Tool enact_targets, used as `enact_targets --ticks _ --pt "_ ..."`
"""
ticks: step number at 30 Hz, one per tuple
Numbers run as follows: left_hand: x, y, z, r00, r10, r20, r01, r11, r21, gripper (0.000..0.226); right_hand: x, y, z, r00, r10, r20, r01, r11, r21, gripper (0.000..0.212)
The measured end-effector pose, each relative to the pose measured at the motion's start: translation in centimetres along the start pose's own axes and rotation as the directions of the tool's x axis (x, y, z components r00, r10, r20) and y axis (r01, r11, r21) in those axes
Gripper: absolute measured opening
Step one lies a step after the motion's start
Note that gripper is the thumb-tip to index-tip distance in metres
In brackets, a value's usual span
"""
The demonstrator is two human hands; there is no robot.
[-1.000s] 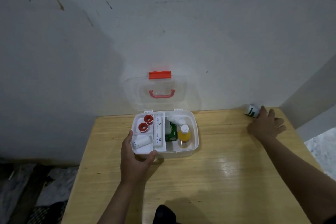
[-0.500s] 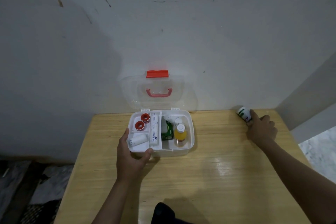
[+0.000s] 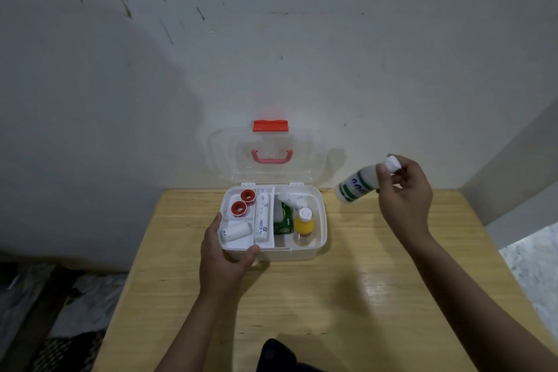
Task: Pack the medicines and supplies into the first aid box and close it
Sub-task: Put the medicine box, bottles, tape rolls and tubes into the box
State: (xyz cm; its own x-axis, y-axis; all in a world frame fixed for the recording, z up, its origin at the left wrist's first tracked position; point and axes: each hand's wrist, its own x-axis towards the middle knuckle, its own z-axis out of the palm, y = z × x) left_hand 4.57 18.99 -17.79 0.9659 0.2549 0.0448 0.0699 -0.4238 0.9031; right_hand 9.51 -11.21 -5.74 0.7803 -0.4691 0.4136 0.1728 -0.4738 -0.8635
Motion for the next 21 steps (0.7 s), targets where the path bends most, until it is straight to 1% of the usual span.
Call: enact_targets --ticks 3,6,8,11,13,15,17,21 --pt "0.0 0.0 0.0 1.0 -0.001 -0.001 0.001 1.0 -0.004 0.099 -1.4 -2.8 0.9 0.987 -0.1 0.129 0.091 0.993 0.074 0.02" --pt "0.0 0.1 0.1 1.0 -0.005 0.002 0.005 1.0 -0.014 0.099 -3.4 -3.9 2.1 0.946 -0.174 0.272 0.15 0.983 0.105 0.02" --pt "-0.1 0.1 0.0 1.0 -0.012 0.003 0.012 1.0 -0.013 0.098 -4.7 -3.8 3.0 0.915 -0.19 0.355 0.162 0.981 0.106 0.025" --pt "-0.1 0.1 -0.1 1.0 -0.011 0.001 0.011 1.0 -0.001 0.098 -6.2 -3.3 4.3 0.844 -0.198 0.498 0.201 0.978 0.048 0.029" --pt "-0.1 0.1 -0.1 1.0 -0.003 0.005 0.003 1.0 0.006 0.098 -7.1 -2.8 5.3 0.781 -0.204 0.59 0.287 0.957 -0.049 0.025" --pt "-0.1 0.2 -0.1 1.0 0.006 0.013 -0.006 1.0 0.007 0.097 -7.7 -2.1 6.2 0.738 -0.209 0.642 0.375 0.918 -0.133 0.023" --pt "-0.1 0.2 -0.2 1.0 0.009 0.013 -0.009 1.0 0.009 0.097 -8.1 -1.4 6.9 0.719 -0.188 0.669 0.402 0.898 -0.179 0.024" --pt "-0.1 0.4 -0.2 1.0 0.012 0.001 -0.012 1.0 0.013 0.095 -8.9 -0.6 7.6 0.729 -0.166 0.664 0.425 0.87 -0.249 0.027"
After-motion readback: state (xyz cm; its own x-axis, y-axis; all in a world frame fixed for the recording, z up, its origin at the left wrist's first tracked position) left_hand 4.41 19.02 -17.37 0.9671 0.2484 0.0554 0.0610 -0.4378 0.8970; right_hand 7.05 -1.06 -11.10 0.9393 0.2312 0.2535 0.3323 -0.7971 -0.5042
